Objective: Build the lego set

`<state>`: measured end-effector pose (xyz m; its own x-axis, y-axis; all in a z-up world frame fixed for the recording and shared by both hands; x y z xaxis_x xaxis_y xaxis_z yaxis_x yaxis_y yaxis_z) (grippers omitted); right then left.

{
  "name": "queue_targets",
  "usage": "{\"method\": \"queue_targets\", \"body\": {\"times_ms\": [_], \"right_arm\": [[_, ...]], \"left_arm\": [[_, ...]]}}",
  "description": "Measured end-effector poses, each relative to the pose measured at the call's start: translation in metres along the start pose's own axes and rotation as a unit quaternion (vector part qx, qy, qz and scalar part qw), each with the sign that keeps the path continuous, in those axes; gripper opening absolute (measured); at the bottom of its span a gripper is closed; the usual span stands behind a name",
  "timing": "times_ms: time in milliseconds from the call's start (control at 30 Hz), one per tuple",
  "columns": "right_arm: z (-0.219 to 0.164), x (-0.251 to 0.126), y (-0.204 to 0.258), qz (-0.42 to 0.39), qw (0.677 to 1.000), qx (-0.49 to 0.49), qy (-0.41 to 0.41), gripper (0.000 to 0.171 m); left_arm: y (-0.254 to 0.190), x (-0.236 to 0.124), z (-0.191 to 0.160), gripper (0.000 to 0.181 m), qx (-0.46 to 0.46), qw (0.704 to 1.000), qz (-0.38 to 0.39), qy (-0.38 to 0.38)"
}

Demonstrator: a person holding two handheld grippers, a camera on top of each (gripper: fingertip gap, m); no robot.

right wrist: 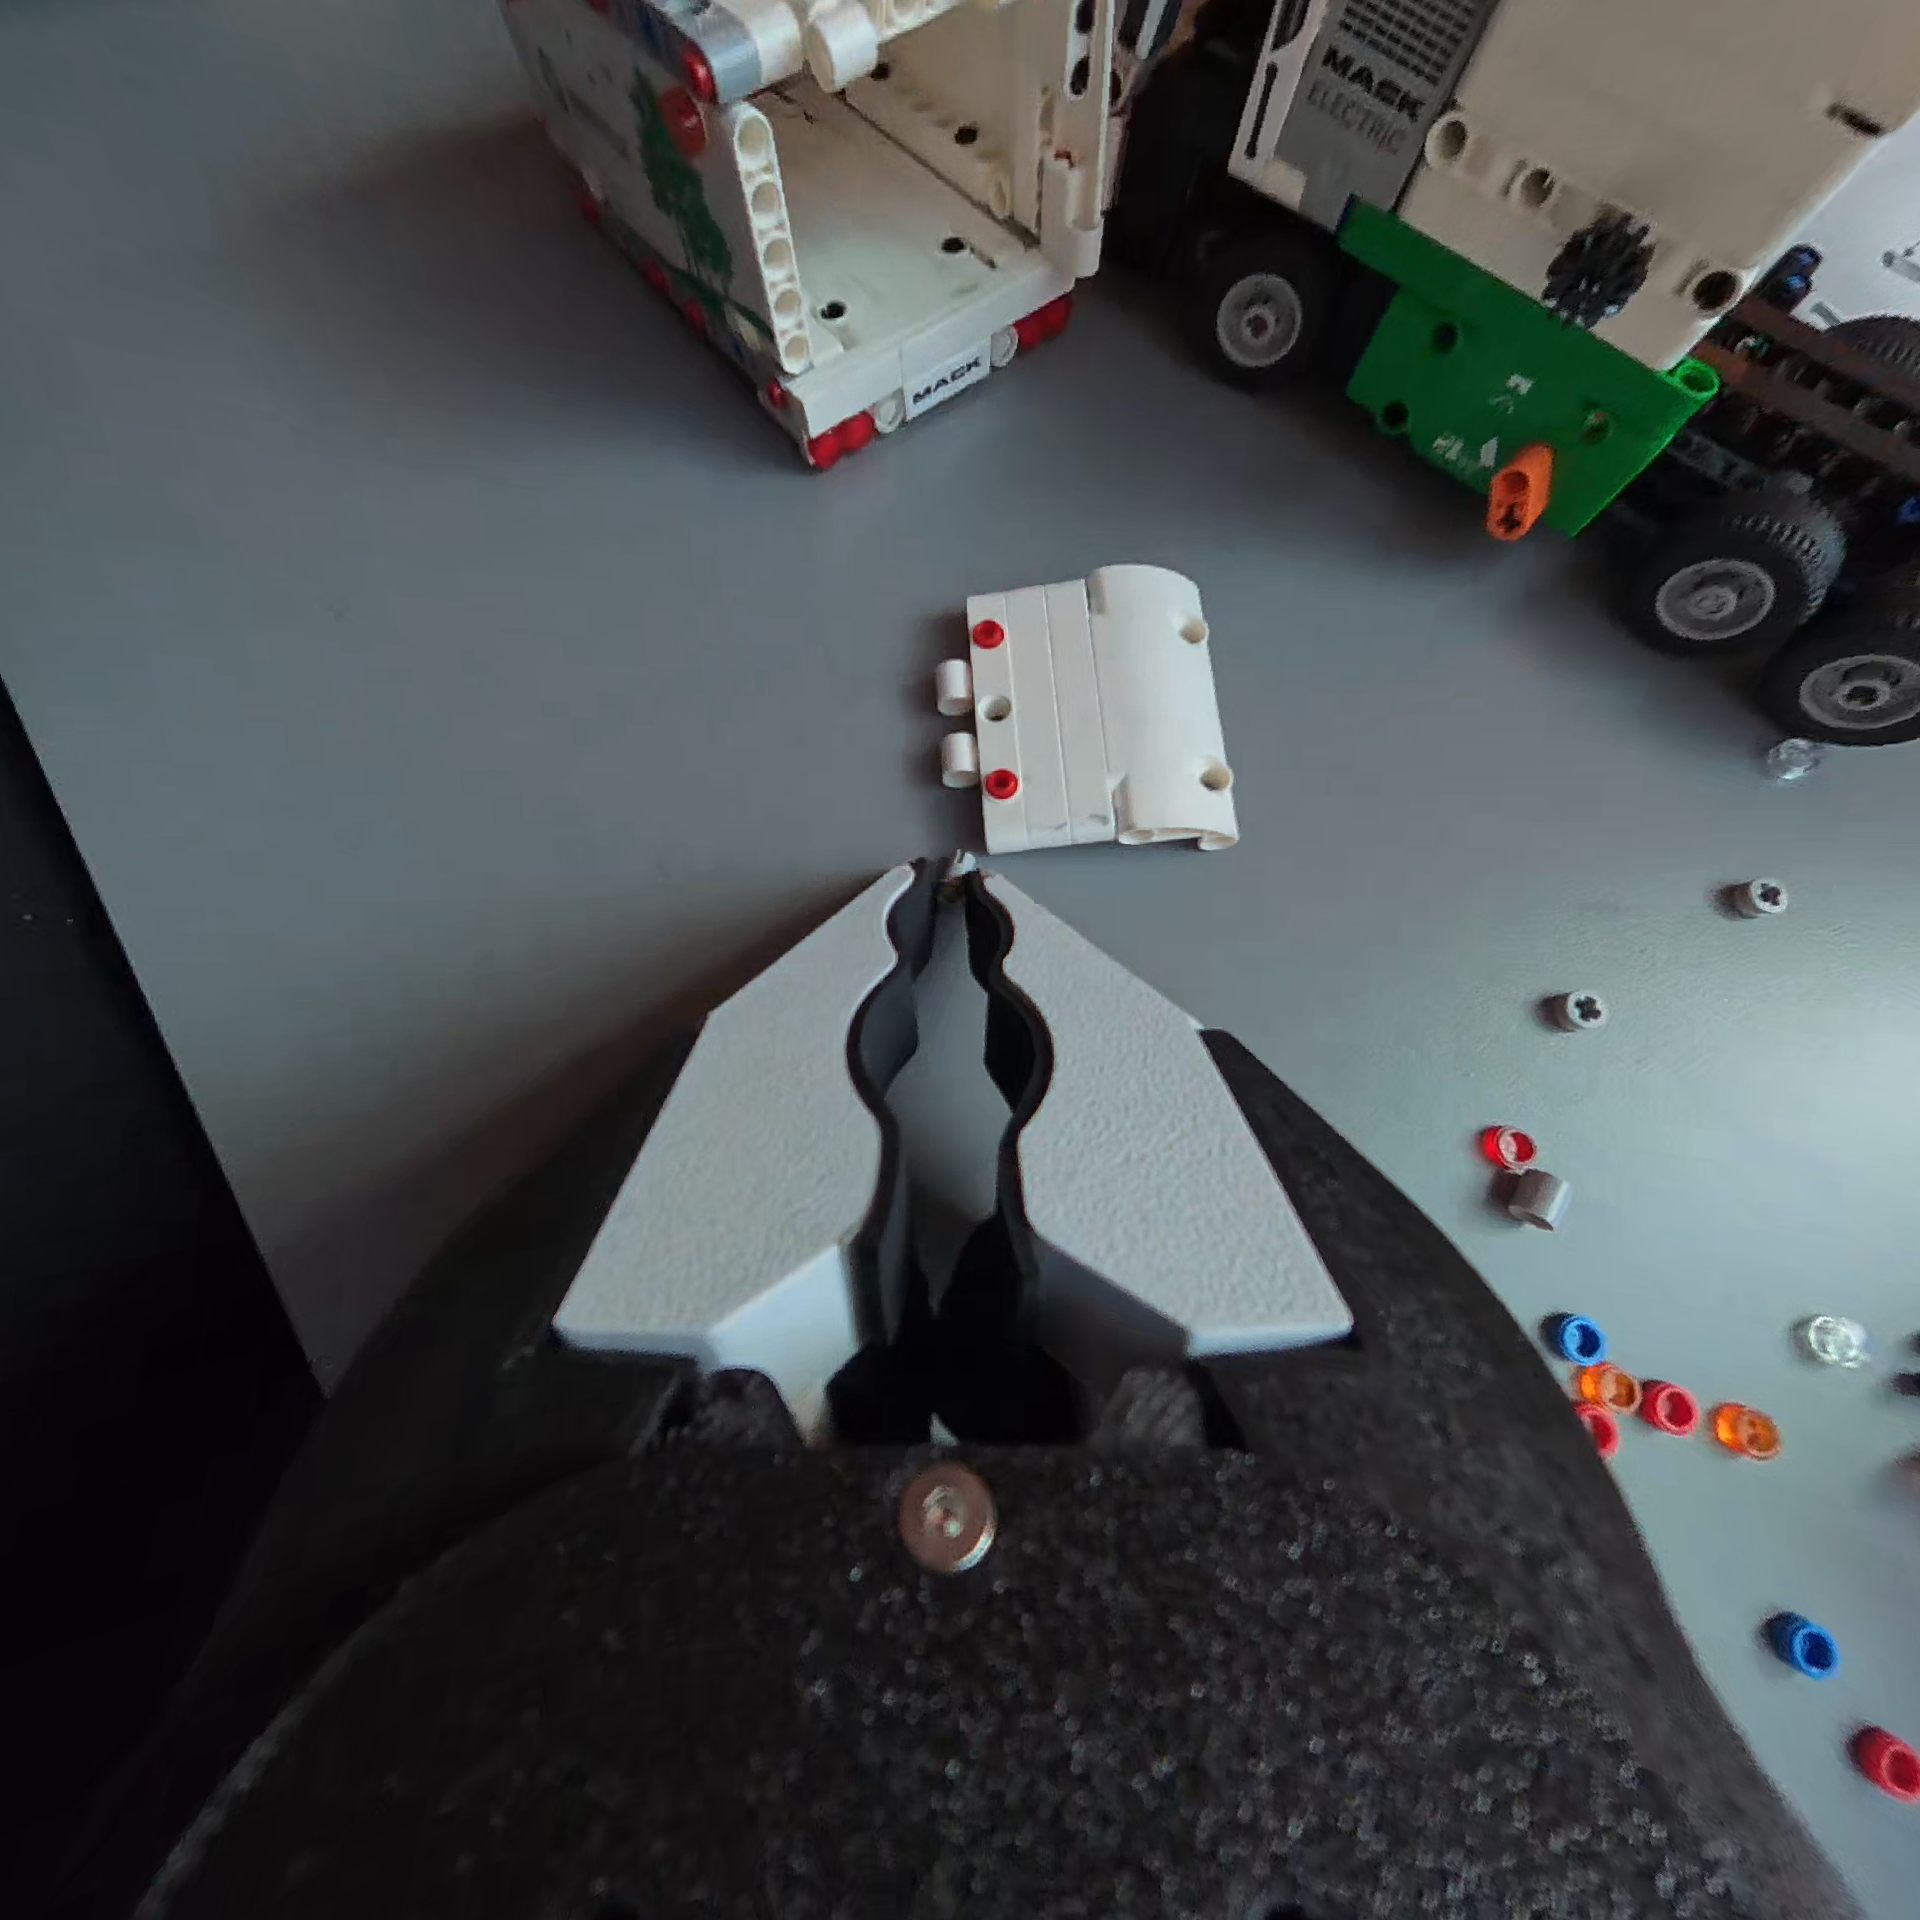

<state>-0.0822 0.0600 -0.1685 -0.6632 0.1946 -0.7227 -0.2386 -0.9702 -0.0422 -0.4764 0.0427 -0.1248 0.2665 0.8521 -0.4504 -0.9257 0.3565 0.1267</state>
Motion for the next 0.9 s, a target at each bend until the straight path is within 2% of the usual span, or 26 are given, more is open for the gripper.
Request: {"method": "queue_targets", "body": {"times_ms": [267, 400, 633, 900], "right_arm": [[0.000, 0.000, -0.003, 0.013, 1.000, 0.016, -0.002, 0.008], [0.001, -0.013, -0.008, 0.017, 0.998, 0.043, -0.040, 0.015], [-0.042, -0.066, -0.063, -0.142, 0.980, 0.134, -0.033, 0.014], [-0.054, -0.060, -0.103, -0.192, 0.961, 0.196, -0.035, 0.013]], "left_arm": [[-0.003, -0.001, 0.001, 0.020, 0.013, 1.000, 0.004, -0.001], [-0.002, -0.002, 0.002, 0.020, 0.009, 1.000, 0.003, -0.004], [-0.002, -0.002, 0.002, 0.020, 0.017, 1.000, 0.011, -0.002], [-0.003, -0.001, 0.002, 0.020, 0.017, 1.000, 0.009, -0.001]]}}
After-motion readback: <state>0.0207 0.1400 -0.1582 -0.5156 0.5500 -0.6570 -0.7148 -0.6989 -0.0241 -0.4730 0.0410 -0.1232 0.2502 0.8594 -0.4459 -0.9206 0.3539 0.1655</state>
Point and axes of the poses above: each gripper's, where its closed fingertips meet, x out along the fingers, z out of its top, y = z × x across the jaws, the point moved 10 cm from there along -x, back along the fingers, and after that the axes turned 4 degrees about y, right-handed, at the moved point
